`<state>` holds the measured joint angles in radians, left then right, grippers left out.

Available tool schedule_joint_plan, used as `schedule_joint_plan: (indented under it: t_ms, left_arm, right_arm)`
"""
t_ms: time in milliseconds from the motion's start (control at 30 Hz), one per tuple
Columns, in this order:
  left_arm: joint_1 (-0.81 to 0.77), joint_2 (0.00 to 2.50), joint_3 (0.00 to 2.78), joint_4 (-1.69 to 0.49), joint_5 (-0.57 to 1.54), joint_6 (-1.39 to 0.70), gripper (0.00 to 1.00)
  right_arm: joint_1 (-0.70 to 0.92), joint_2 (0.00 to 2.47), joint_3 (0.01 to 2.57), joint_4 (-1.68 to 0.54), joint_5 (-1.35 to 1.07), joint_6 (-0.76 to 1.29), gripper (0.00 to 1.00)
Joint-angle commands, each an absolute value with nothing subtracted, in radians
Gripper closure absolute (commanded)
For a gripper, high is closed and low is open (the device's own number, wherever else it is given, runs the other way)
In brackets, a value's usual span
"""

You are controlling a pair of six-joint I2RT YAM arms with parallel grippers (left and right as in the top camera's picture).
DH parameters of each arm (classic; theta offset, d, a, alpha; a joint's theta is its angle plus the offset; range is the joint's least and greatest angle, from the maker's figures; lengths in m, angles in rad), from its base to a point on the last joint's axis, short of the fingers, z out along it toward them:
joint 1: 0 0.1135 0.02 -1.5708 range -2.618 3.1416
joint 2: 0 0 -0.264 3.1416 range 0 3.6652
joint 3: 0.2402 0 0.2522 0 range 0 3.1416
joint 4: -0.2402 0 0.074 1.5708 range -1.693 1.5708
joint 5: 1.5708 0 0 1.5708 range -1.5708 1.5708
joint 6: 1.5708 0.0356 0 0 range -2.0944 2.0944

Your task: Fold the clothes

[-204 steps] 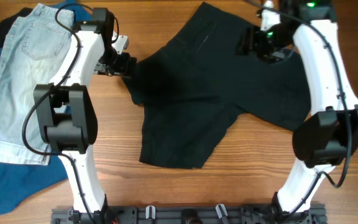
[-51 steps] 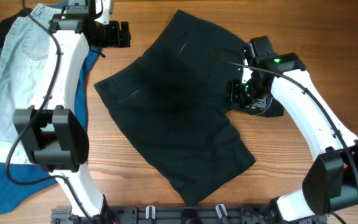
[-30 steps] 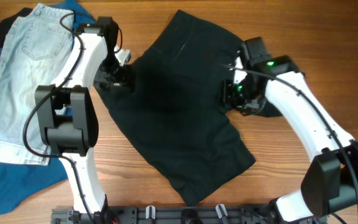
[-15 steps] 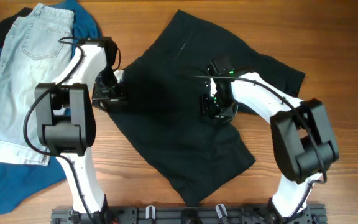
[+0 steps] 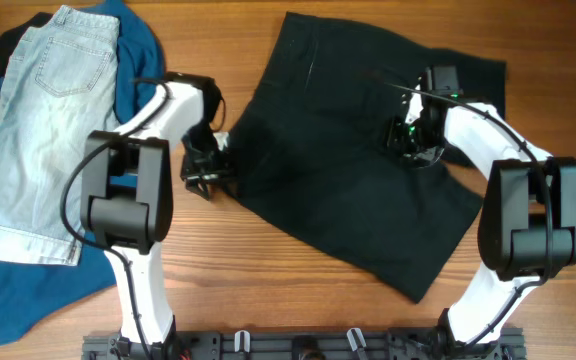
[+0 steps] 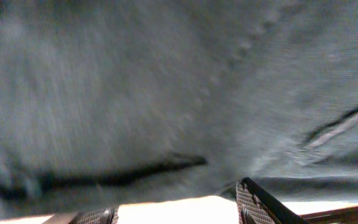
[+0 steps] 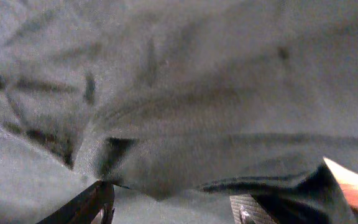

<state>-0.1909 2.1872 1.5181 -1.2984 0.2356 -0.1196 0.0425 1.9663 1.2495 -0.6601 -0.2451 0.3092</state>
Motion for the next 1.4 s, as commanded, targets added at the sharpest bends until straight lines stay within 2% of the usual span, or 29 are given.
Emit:
schedule_joint_plan:
  t_ms: [0, 133, 233, 333, 467, 533, 567, 633, 867, 933, 1133, 1367]
  left_arm:
    - [-0.269, 2.190, 1.431, -1.252, 0.319, -0.165, 0.41]
    - [-0.370, 2.190, 1.367, -1.152, 0.318, -0.227, 0.43]
    - [-0.396, 2.190, 1.368, -1.105, 0.313, -0.244, 0.55]
    - [-0.394, 2.176, 1.368, -1.107, 0.252, -0.250, 0.47]
    - [-0.393, 2.048, 1.368, -1.156, 0.126, -0.252, 0.46]
    - [-0.393, 1.943, 1.368, -1.138, 0.078, -0.251, 0.39]
    - [-0.393, 1.886, 1.368, -1.105, 0.042, -0.250, 0.32]
    - [-0.390, 1.826, 1.368, -1.014, -0.026, -0.240, 0.27]
    - [-0.363, 1.935, 1.367, -0.754, -0.043, -0.131, 0.37]
    - [-0.363, 1.987, 1.367, -0.711, -0.042, -0.094, 0.36]
    - [-0.361, 2.037, 1.367, -0.709, -0.055, -0.057, 0.33]
    - [-0.318, 2.045, 1.258, -0.793, -0.203, -0.062, 0.28]
  right_arm:
    - [0.011, 2.006, 1.281, -0.590, -0.110, 0.235, 0.39]
    - [-0.002, 2.006, 1.336, -0.551, -0.067, 0.201, 0.38]
    - [-0.002, 2.006, 1.391, -0.597, -0.070, 0.185, 0.32]
    - [-0.002, 2.005, 1.483, -0.696, -0.102, 0.170, 0.24]
    - [-0.001, 2.004, 1.676, -0.905, -0.179, 0.160, 0.15]
    - [-0.001, 1.992, 1.754, -0.999, -0.244, 0.162, 0.12]
    - [0.001, 1.984, 1.773, -1.031, -0.268, 0.163, 0.11]
    - [0.011, 1.965, 1.776, -1.067, -0.290, 0.186, 0.11]
    - [0.081, 1.964, 1.774, -1.107, -0.282, 0.186, 0.11]
    - [0.086, 1.964, 1.774, -1.108, -0.283, 0.187, 0.11]
    - [0.086, 1.964, 1.774, -1.123, -0.282, 0.184, 0.10]
    - [0.086, 1.964, 1.774, -1.116, -0.281, 0.184, 0.08]
